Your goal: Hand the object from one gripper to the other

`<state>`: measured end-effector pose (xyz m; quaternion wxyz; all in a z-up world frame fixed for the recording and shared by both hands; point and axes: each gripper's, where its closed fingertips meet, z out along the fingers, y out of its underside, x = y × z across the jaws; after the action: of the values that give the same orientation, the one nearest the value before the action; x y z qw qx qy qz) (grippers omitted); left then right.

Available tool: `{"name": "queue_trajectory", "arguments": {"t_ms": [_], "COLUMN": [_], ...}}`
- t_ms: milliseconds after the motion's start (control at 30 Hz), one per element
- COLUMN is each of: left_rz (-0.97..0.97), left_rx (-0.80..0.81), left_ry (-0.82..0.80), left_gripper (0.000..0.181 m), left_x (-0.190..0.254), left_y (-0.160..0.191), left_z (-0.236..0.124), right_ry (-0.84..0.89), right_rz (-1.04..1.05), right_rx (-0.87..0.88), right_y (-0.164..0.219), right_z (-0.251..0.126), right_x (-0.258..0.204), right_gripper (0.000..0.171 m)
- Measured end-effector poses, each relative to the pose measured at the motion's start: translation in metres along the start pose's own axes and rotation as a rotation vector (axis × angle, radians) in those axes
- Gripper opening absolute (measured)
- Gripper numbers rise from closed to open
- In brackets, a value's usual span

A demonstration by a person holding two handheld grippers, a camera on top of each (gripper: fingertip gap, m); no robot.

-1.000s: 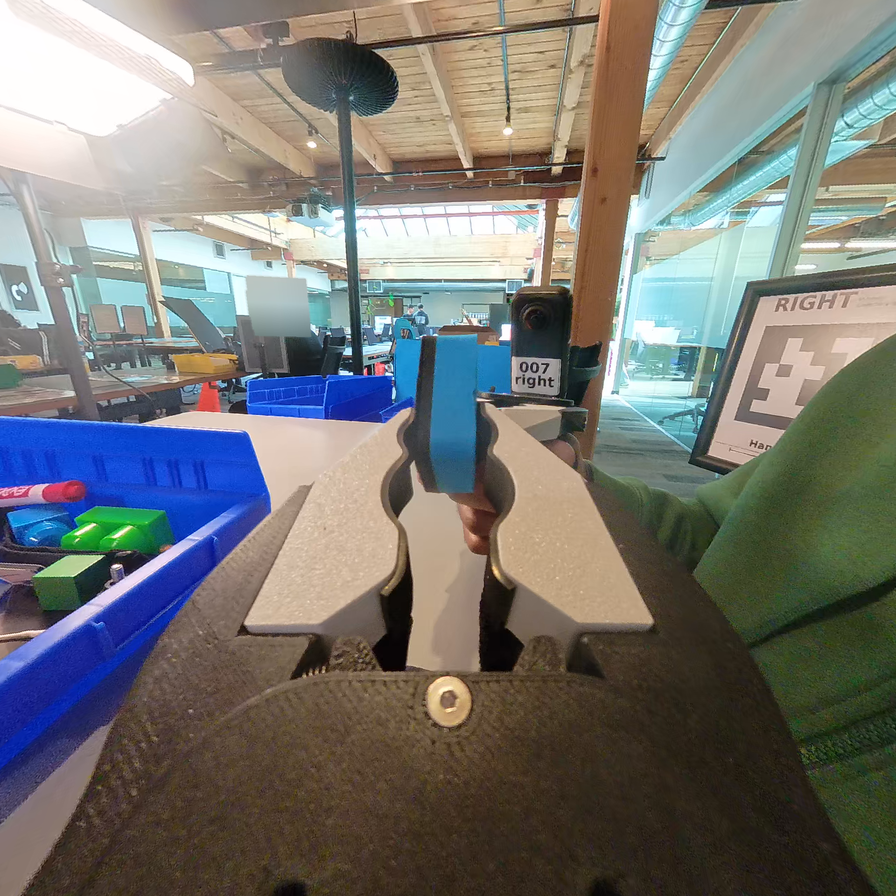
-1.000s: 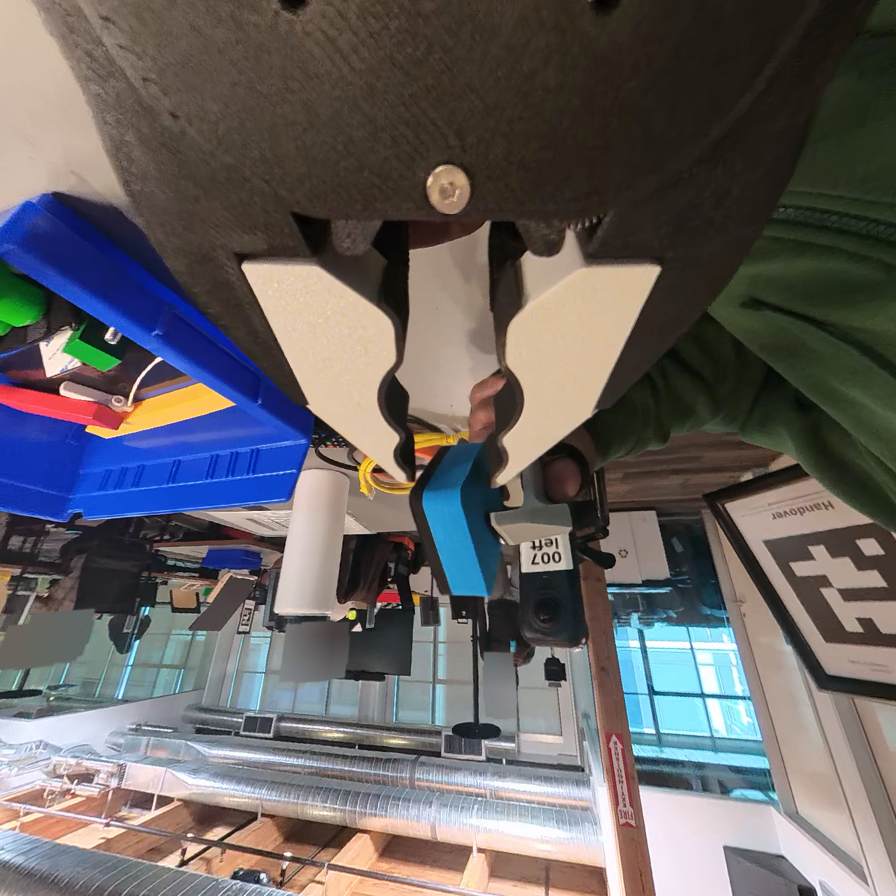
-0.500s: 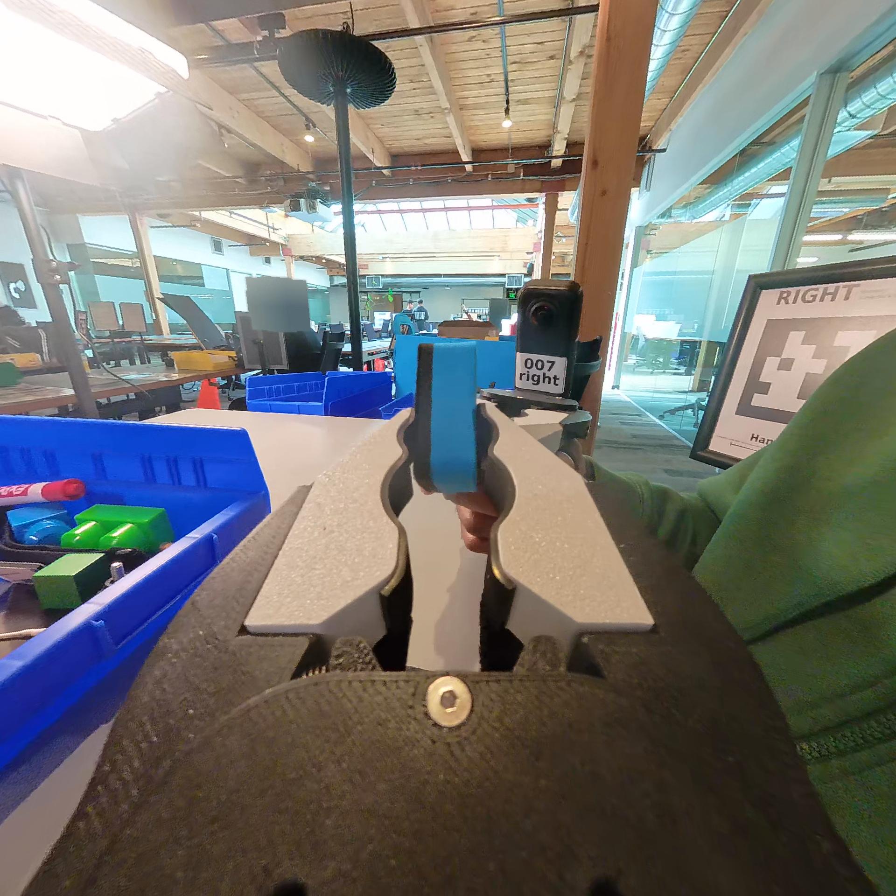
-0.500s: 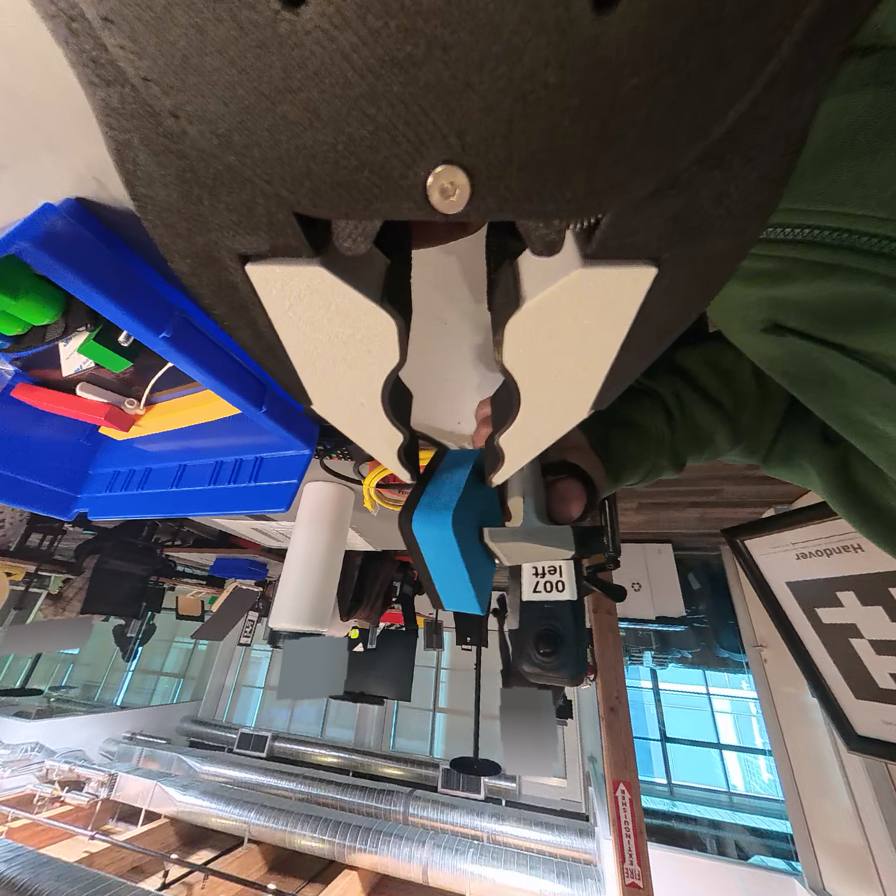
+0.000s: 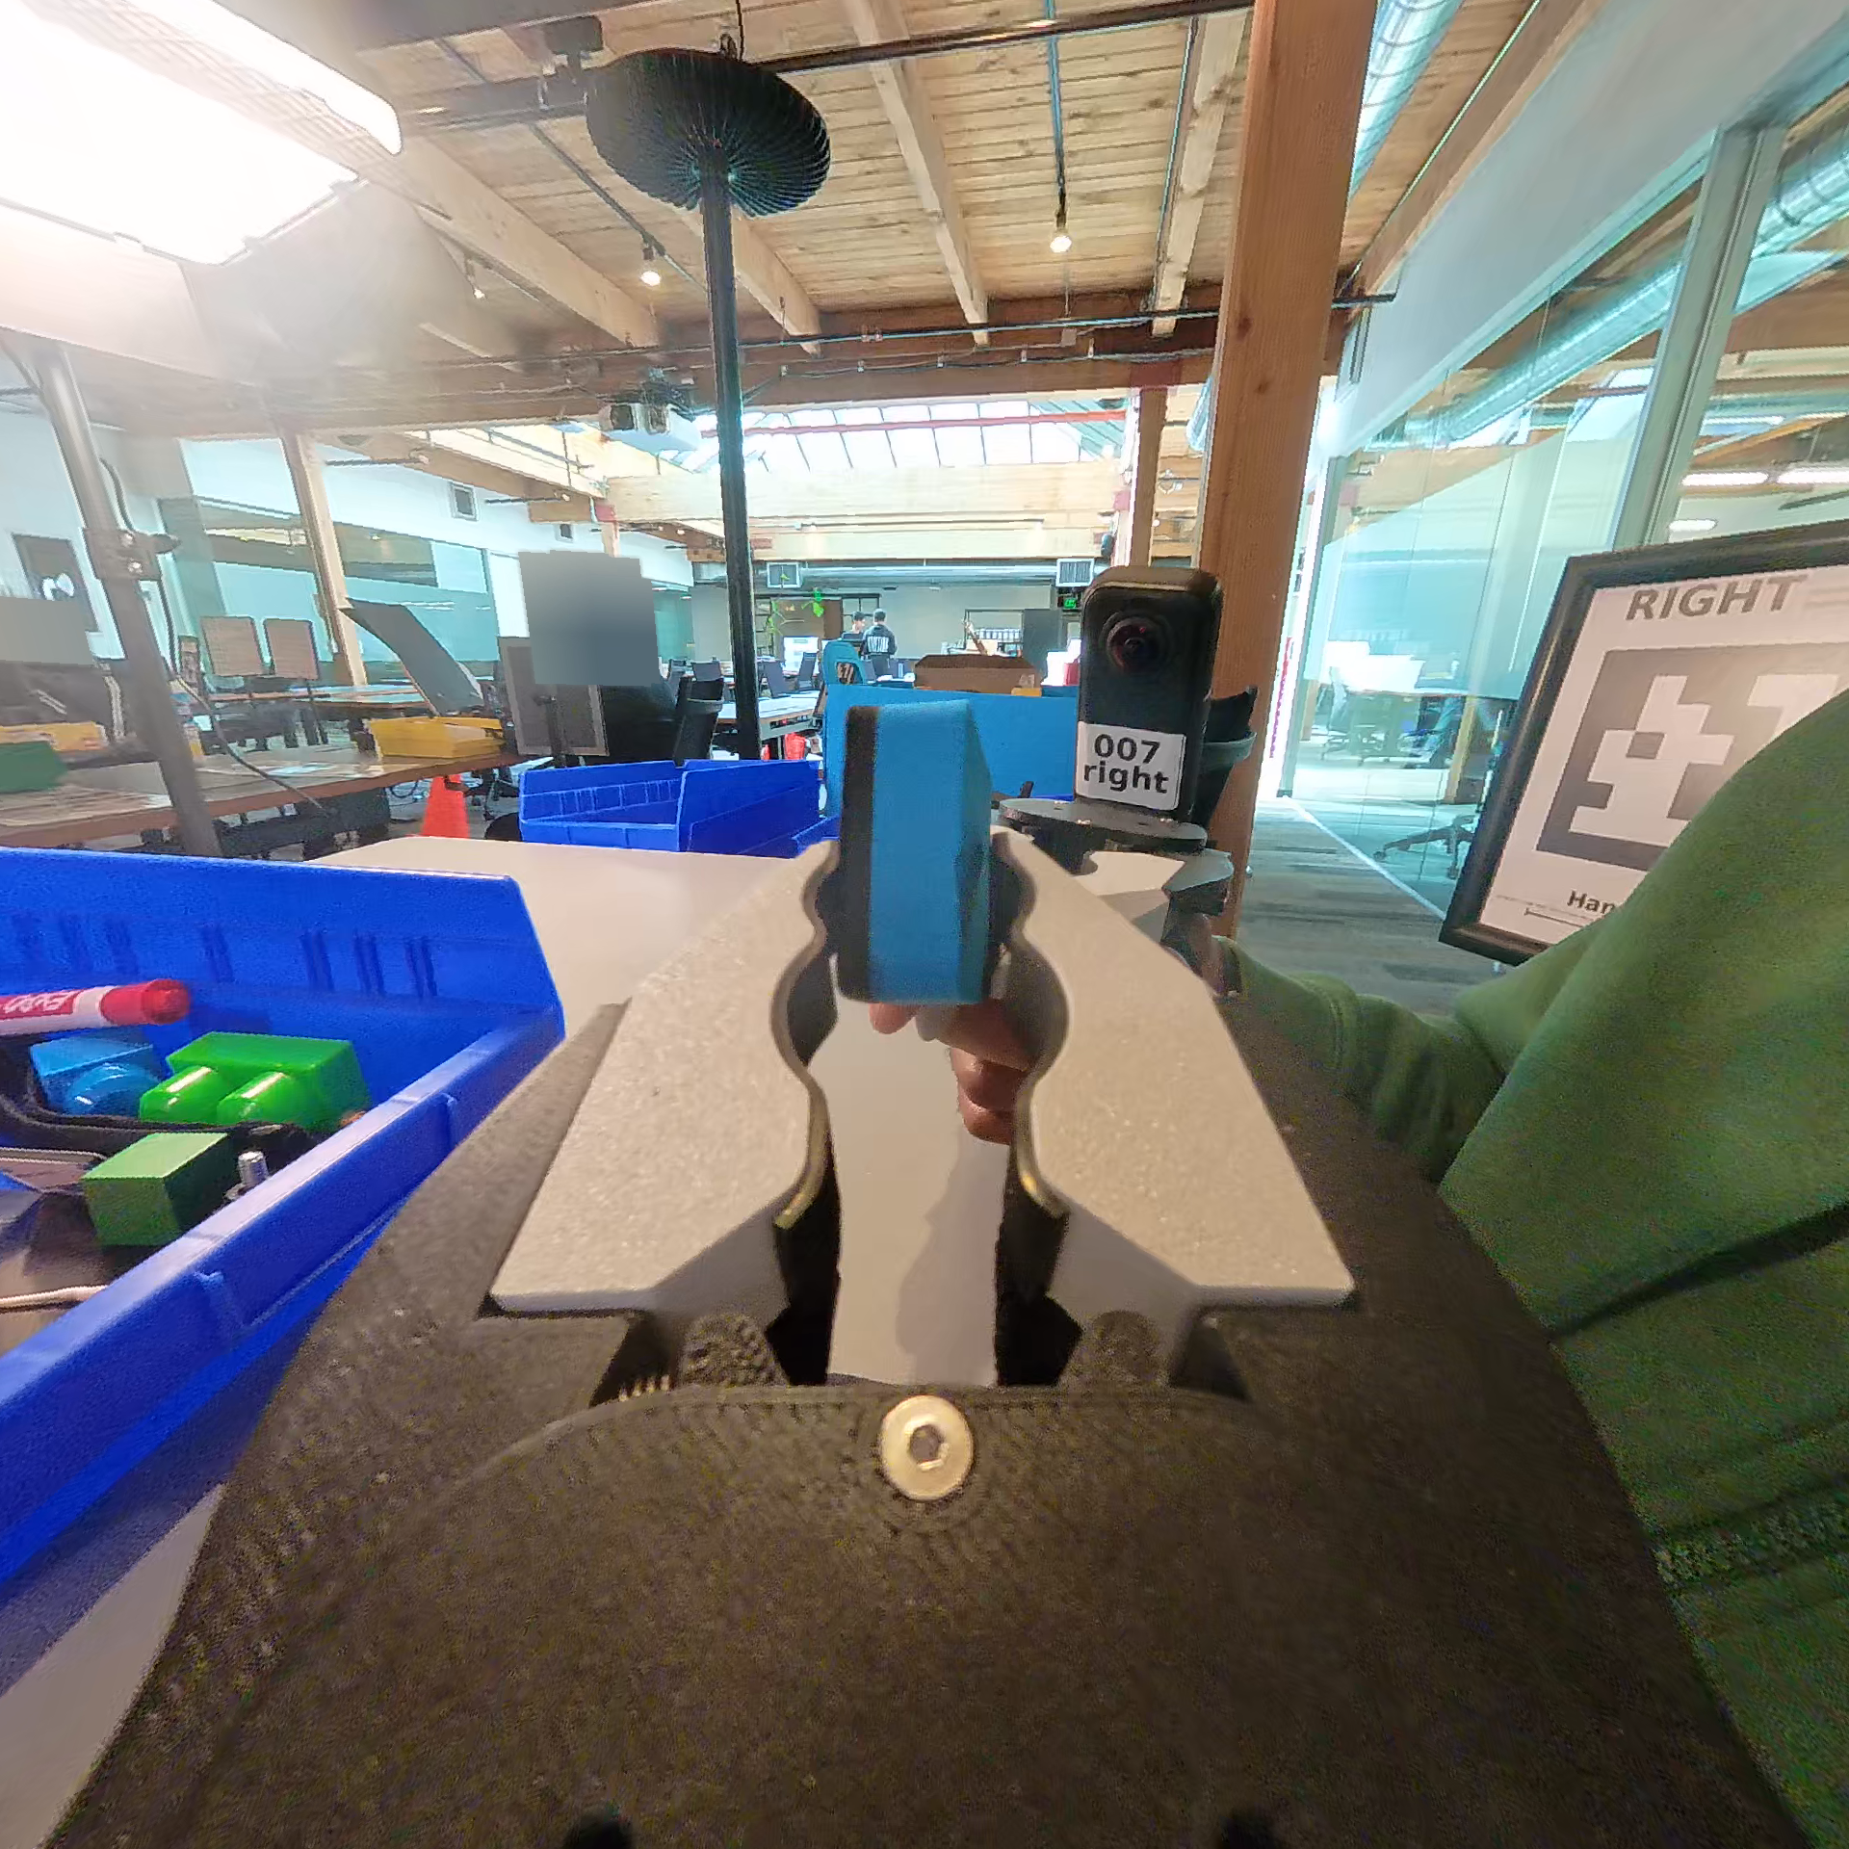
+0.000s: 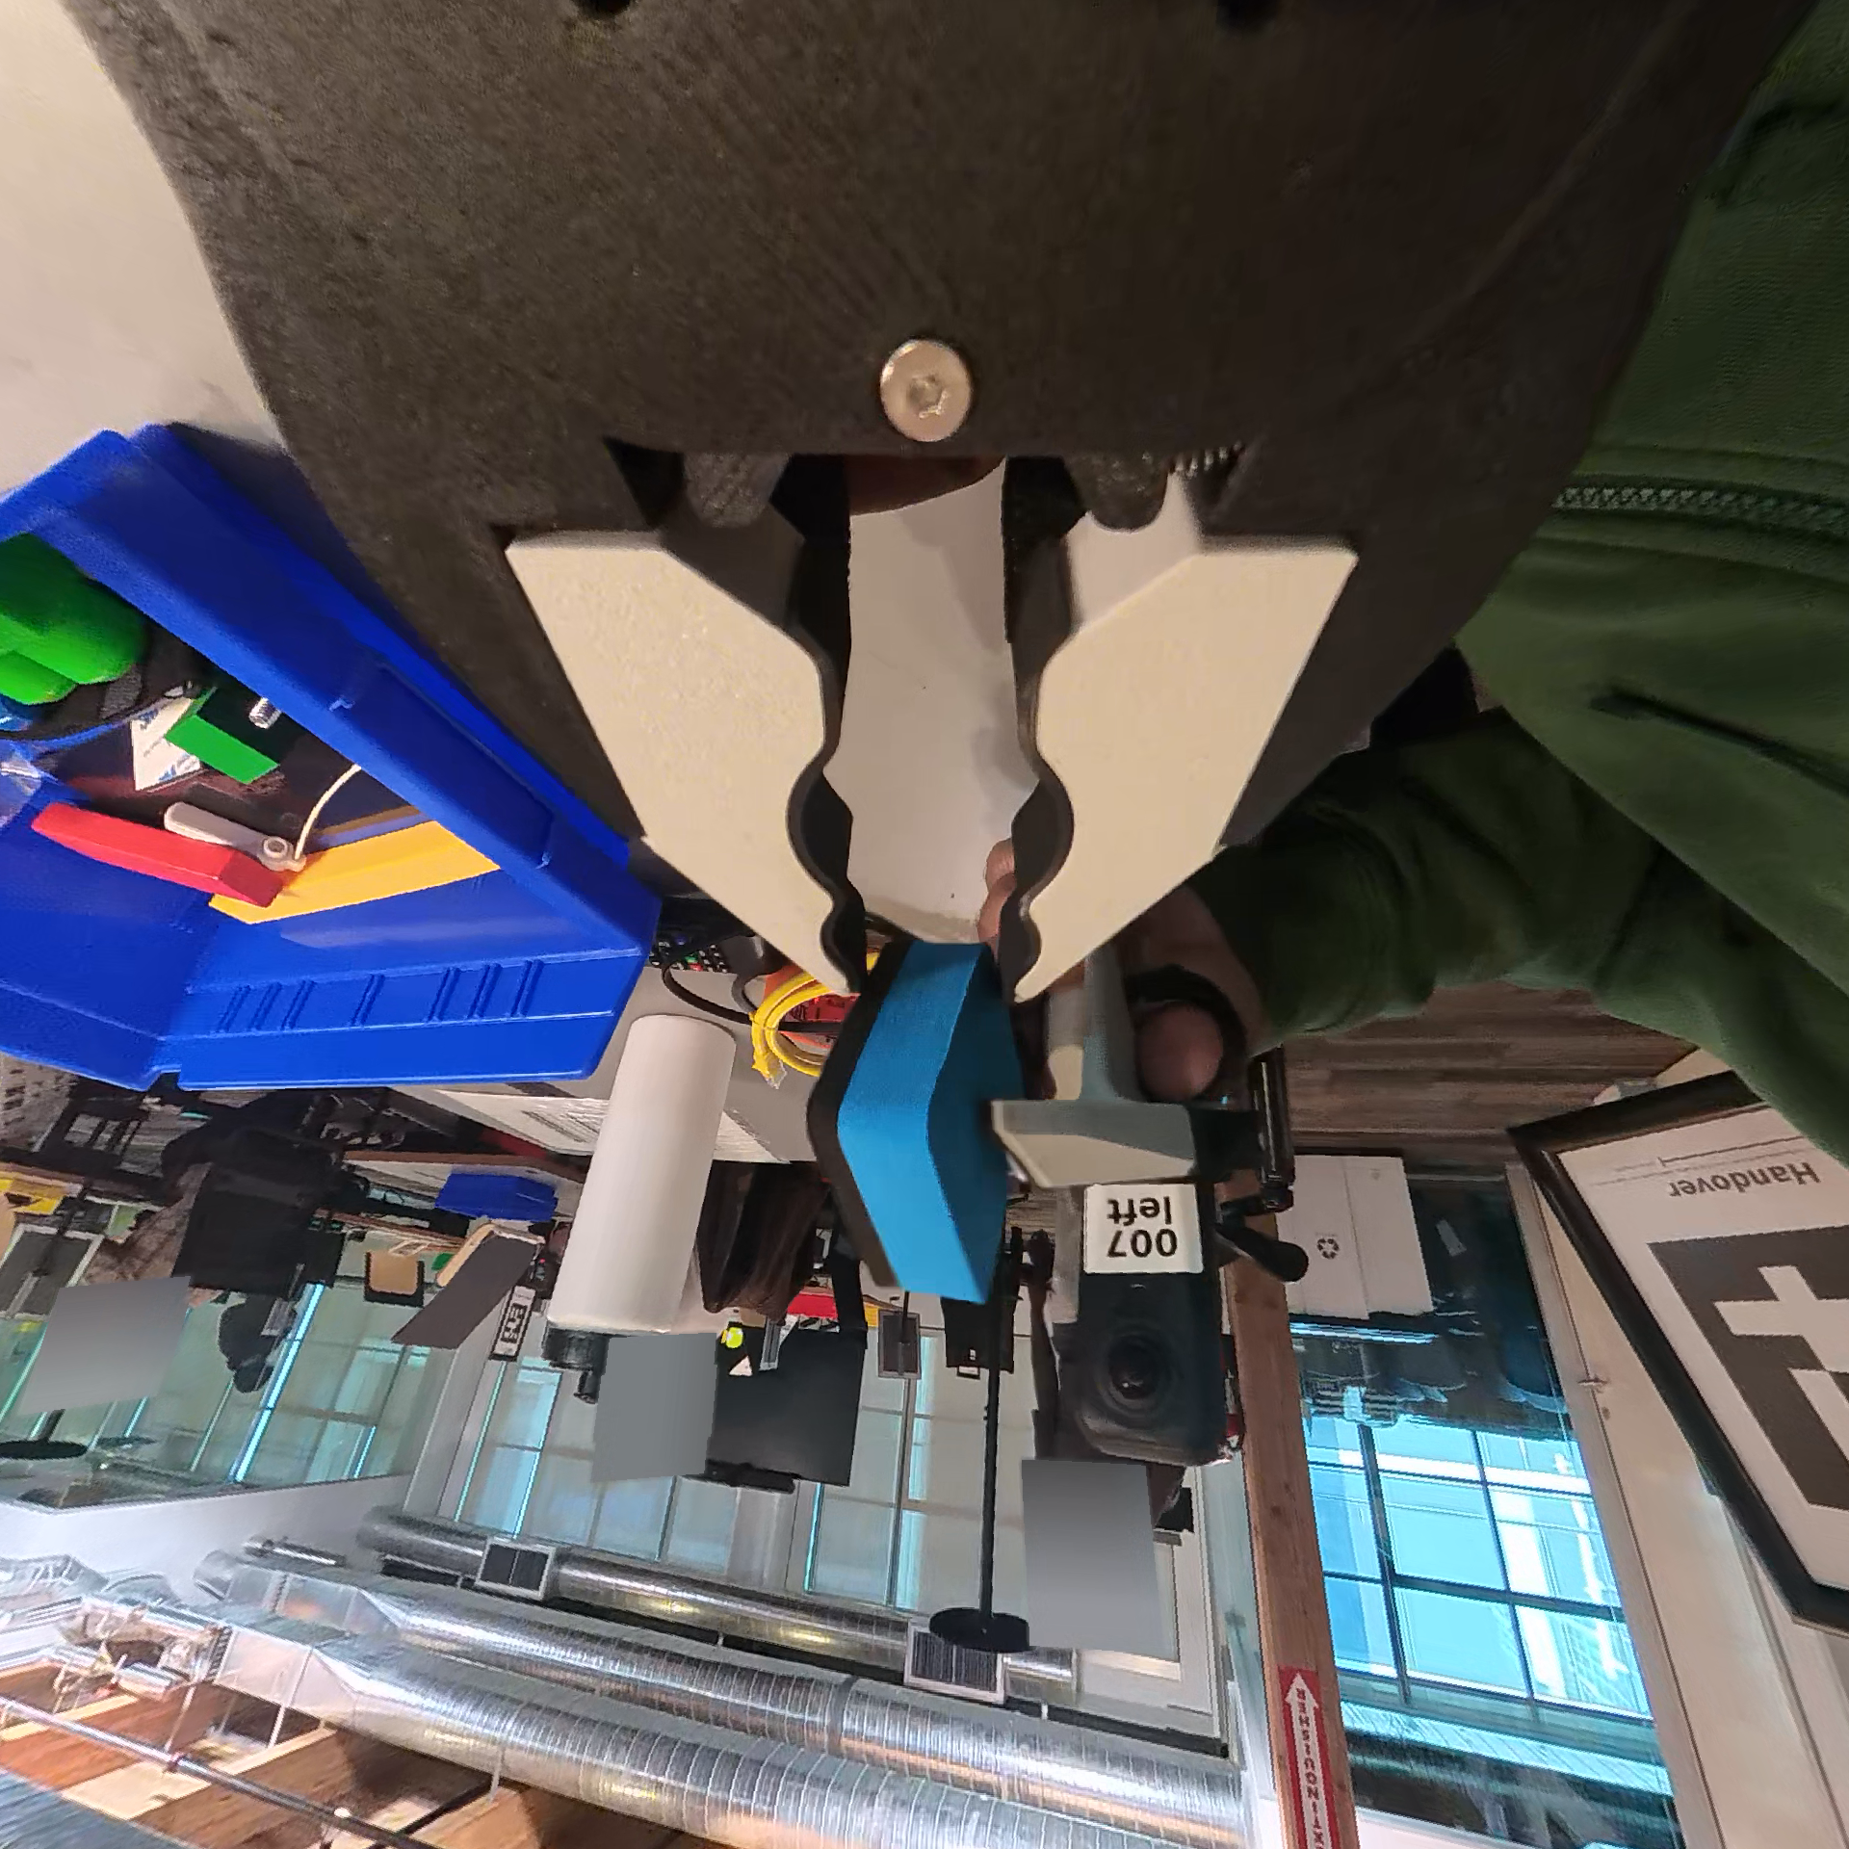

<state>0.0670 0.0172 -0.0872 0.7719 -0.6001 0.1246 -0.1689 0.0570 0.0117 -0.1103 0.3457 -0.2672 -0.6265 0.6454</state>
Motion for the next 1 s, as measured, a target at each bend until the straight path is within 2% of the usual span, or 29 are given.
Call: {"name": "queue_trajectory", "arguments": {"t_ms": [233,367,667,867,1000], "left_rz": [0.005,-0.004,0.002,-0.009,0.0], "left_rx": [-0.004,-0.002,-0.013,-0.011,-0.024], "left_ry": [0.014,0.002,0.001,-0.012,-0.007], "left_gripper": [0.023,0.027,0.023,0.026,0.015], "left_x": [0.002,0.0,0.0,-0.002,-0.001], "left_y": [0.001,0.001,0.002,0.002,0.005], "left_z": [0.001,0.0,0.001,0.001,0.001], "right_ry": [-0.019,0.006,-0.012,0.022,0.049], "right_rz": [0.083,0.006,0.062,0.012,0.034], "right_rx": [0.044,0.013,0.035,0.009,0.047], "right_y": [-0.007,-0.002,-0.005,-0.001,-0.008], "right_z": [-0.002,-0.001,-0.001,-0.001,-0.004], "right_x": [0.002,0.001,0.001,0.005,0.011], "right_gripper": [0.033,0.027,0.032,0.029,0.028]}}
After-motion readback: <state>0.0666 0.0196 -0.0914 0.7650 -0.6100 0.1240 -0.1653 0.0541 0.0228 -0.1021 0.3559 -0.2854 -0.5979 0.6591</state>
